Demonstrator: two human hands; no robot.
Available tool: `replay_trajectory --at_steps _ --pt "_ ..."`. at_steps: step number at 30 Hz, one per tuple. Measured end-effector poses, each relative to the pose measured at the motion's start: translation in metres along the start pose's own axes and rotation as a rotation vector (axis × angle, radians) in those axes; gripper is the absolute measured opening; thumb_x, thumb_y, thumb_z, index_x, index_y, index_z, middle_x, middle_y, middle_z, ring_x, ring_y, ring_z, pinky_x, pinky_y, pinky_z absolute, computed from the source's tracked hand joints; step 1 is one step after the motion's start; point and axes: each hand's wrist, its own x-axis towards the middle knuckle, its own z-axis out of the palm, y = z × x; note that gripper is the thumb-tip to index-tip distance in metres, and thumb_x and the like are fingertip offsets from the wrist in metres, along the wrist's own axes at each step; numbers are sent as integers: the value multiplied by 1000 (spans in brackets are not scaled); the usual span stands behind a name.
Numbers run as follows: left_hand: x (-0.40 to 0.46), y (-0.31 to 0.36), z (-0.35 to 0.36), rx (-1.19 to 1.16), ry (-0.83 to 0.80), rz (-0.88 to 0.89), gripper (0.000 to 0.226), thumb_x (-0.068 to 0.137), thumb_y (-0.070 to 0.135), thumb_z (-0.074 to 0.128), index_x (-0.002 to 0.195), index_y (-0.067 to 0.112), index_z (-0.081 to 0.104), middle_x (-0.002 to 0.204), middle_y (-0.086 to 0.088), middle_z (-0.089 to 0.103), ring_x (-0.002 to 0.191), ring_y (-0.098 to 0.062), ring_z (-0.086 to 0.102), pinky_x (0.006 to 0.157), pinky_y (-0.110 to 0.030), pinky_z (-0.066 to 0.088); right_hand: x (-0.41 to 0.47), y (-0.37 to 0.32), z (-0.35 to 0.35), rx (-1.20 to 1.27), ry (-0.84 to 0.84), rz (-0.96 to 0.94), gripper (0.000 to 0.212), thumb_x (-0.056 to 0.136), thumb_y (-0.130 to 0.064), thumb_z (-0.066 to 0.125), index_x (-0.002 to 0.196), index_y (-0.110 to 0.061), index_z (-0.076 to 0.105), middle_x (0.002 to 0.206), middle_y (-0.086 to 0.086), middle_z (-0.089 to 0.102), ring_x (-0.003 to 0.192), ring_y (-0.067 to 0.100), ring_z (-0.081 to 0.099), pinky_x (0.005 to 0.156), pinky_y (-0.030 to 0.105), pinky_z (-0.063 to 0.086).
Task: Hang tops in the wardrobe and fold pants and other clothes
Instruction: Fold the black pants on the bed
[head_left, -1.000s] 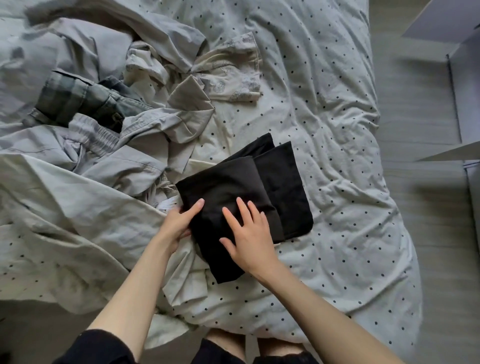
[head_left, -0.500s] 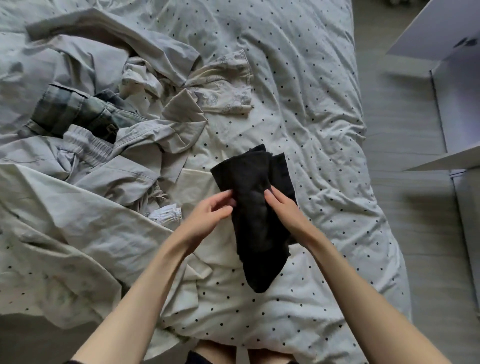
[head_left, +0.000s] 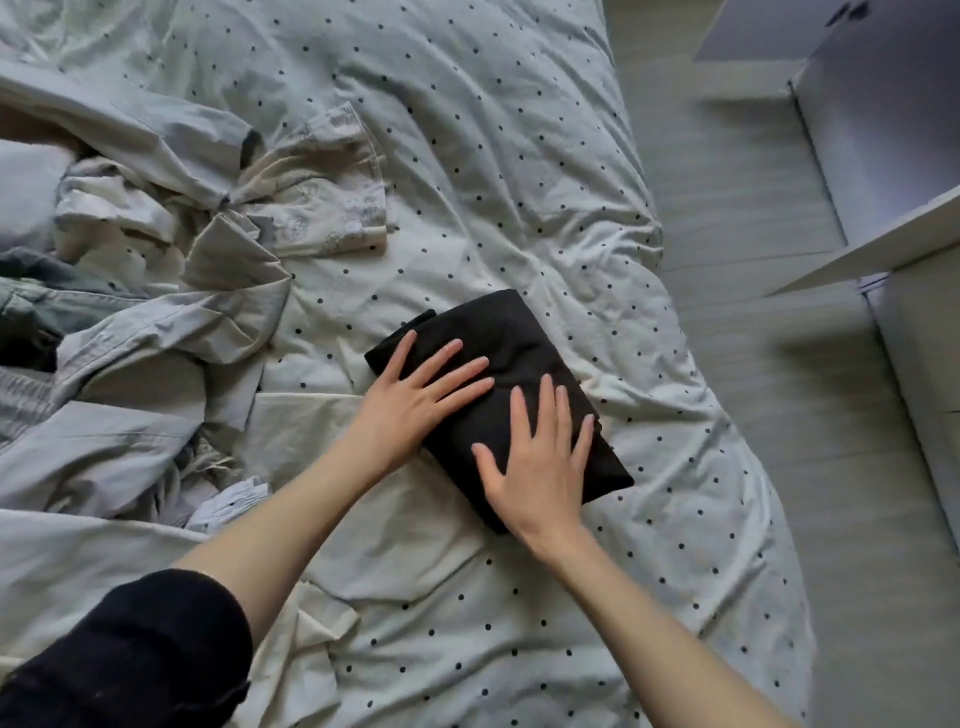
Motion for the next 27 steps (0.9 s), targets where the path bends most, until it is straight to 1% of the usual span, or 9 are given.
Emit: replay_trajectory --at_steps 2,4,6,8,12,15,19,22,27 --pt "10 -15 3 7 -2 -20 92 89 17 46 134 41 -31 151 9 -26 145 -24 -9 110 -54 -14 -10 -11 16 -78 -4 -36 101 64 -67 66 142 -7 39 151 22 27 140 39 24 109 61 11" --pt "22 -24 5 23 35 11 90 86 16 47 140 42 -20 157 1 -10 146 -27 0 113 -56 -5 -8 -13 32 -119 -63 25 122 55 -74 67 148 -8 22 154 23 15 143 40 11 108 64 4" --pt "33 -27 9 87 172 157 77 80 12 47 148 32 17 156 -8 18 142 -32 20 112 -59 10 7 -3 48 -119 -162 86 130 63 -71 64 145 -13 -19 155 19 -18 142 37 -18 106 66 -7" --pt "48 -24 20 215 256 341 63 77 12 44 139 22 45 149 -8 36 137 -30 32 110 -59 21 24 13 67 -125 -217 164 125 73 -66 61 140 -15 -31 153 16 -27 141 34 -24 105 67 -7" --pt "57 -15 25 349 285 406 50 84 15 31 122 16 63 134 -5 55 125 -26 51 103 -48 42 41 16 70 -153 -226 173 112 76 -47 68 149 -12 -10 156 17 -11 144 34 -8 108 65 -2" --pt "58 -2 27 250 383 367 43 85 10 33 98 12 73 112 -7 69 105 -26 65 84 -40 54 45 19 63 -114 -179 128 81 80 -23 66 145 -15 19 153 14 20 141 30 20 112 53 17" --pt "60 16 9 55 440 200 30 82 2 41 77 11 69 83 -3 72 87 -22 69 74 -33 55 52 38 23 -34 -114 46 52 79 -10 62 126 -15 41 120 5 55 108 29 56 80 37 45" --pt "44 44 -13 -63 467 131 29 79 2 41 76 11 68 77 -1 70 80 -20 69 73 -32 55 25 52 -15 -53 -118 -1 54 80 -12 62 130 -16 40 117 7 57 103 30 58 71 36 44" --pt "11 133 -67 -197 561 152 29 77 2 42 79 10 70 84 -2 72 87 -22 69 80 -35 55 -62 107 -74 -72 -56 -34 55 83 -11 56 134 -17 37 122 2 54 110 25 54 80 36 47"
